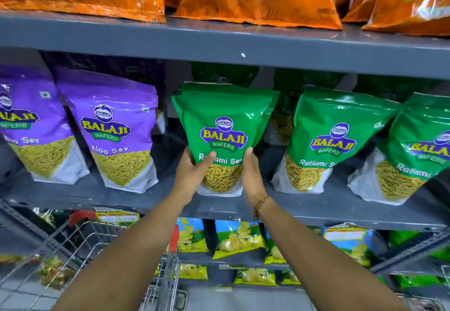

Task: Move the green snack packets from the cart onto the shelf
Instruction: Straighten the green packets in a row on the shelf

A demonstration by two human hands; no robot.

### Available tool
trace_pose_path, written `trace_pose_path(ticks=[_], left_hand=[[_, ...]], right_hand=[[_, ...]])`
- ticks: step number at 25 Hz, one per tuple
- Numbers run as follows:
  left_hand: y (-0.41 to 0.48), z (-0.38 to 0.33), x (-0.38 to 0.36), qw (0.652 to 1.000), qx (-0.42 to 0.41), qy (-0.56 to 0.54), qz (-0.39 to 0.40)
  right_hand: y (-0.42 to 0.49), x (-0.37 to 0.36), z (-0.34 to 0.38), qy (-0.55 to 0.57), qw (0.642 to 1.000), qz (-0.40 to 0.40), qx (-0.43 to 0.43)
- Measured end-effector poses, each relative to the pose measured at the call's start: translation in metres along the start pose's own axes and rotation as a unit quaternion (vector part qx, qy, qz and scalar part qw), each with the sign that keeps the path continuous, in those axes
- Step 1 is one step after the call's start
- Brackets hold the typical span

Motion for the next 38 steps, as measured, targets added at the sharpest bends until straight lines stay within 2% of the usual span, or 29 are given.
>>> trace_pose_path(ticks=[2,4,5,6,7,8,9,10,11,12,13,14,15,17,20,23,25,27,29,30,32,33,35,37,38], left_hand=[[0.004,0.004,0.0,1.0,-0.017,-0.018,-0.01],[0.0,0.002,-0.004,0.997,-0.051,-0.021,-0.055],[-0.004,0.004,-0.008,0.988,-0.086,0.026,-0.129],[-0.014,0.006,-0.014,0.965,-0.131,0.088,-0.208],[-0.028,0.006,-0.028,0.936,-0.191,0.151,-0.255],[-0.044,0.005,-0.048,0.915,-0.255,0.19,-0.25],[-0.054,0.005,-0.075,0.915,-0.297,0.193,-0.191],[-0.06,-0.002,-0.106,0.932,-0.303,0.171,-0.105],[-0.059,-0.019,-0.134,0.957,-0.26,0.124,-0.026],[-0.051,-0.038,-0.158,0.976,-0.209,0.064,0.011],[-0.042,-0.054,-0.176,0.988,-0.151,-0.004,0.022],[-0.031,-0.066,-0.188,0.994,-0.104,-0.04,0.001],[-0.022,-0.076,-0.194,0.995,-0.079,-0.049,-0.039],[-0.012,-0.076,-0.197,0.992,-0.081,-0.021,-0.095],[-0.028,-0.055,-0.199,0.996,-0.078,-0.034,-0.032],[-0.041,-0.019,-0.195,0.996,-0.009,-0.01,0.085],[-0.043,-0.003,-0.192,0.997,0.008,0.03,0.076],[-0.04,0.001,-0.195,0.998,0.004,0.023,0.05],[-0.051,-0.004,-0.203,0.999,-0.043,0.009,-0.011],[-0.061,-0.008,-0.209,0.994,-0.08,0.031,-0.073],[-0.081,-0.004,-0.224,0.958,-0.173,0.132,-0.188],[-0.093,-0.002,-0.237,0.938,-0.229,0.175,-0.191],[-0.109,0.0,-0.274,0.932,-0.296,0.19,-0.084],[-0.108,-0.014,-0.314,0.947,-0.266,0.174,0.053],[-0.105,-0.021,-0.334,0.95,-0.249,0.166,0.089]], right_hand=[[-0.007,0.008,-0.006,0.002,1.0,-0.021,-0.002],[-0.023,0.03,-0.014,0.027,0.988,-0.151,0.004],[-0.033,0.047,-0.015,0.048,0.968,-0.248,0.005],[-0.039,0.069,-0.015,0.062,0.939,-0.338,0.011],[-0.039,0.094,-0.01,0.07,0.914,-0.399,0.036],[-0.036,0.116,0.0,0.07,0.9,-0.425,0.074],[-0.03,0.138,0.013,0.063,0.896,-0.424,0.113],[-0.021,0.159,0.027,0.054,0.9,-0.41,0.139],[-0.012,0.176,0.042,0.055,0.909,-0.388,0.143],[-0.004,0.189,0.057,0.066,0.92,-0.363,0.131],[0.002,0.197,0.072,0.076,0.931,-0.336,0.12],[0.006,0.205,0.082,0.068,0.938,-0.319,0.115],[0.008,0.212,0.089,0.053,0.943,-0.307,0.118],[0.01,0.22,0.088,0.048,0.952,-0.276,0.122],[-0.001,0.22,0.057,0.102,0.976,-0.174,0.081],[-0.02,0.209,0.031,0.065,0.994,-0.089,0.006],[-0.021,0.208,0.025,0.022,0.998,-0.061,-0.02],[-0.019,0.215,0.025,-0.006,0.998,-0.058,-0.023],[-0.024,0.225,0.022,-0.027,0.996,-0.088,0.009],[-0.029,0.234,0.016,-0.035,0.989,-0.137,0.03],[-0.038,0.259,0.005,-0.011,0.961,-0.273,0.034],[-0.042,0.275,0.001,0.004,0.94,-0.34,0.016],[-0.046,0.311,0.003,0.036,0.902,-0.431,-0.007],[-0.042,0.343,0.018,0.063,0.875,-0.48,0.019],[-0.036,0.358,0.028,0.065,0.865,-0.496,0.047]])
Point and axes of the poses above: each hand's wrist, its own y-axis towards the middle knuckle, its own x-axis out of the back of the hand, z = x × y, the point moved 1 cm from there along y, towards the middle knuckle, and after that the axes turned 6 degrees about -y, right-handed, at the moved point
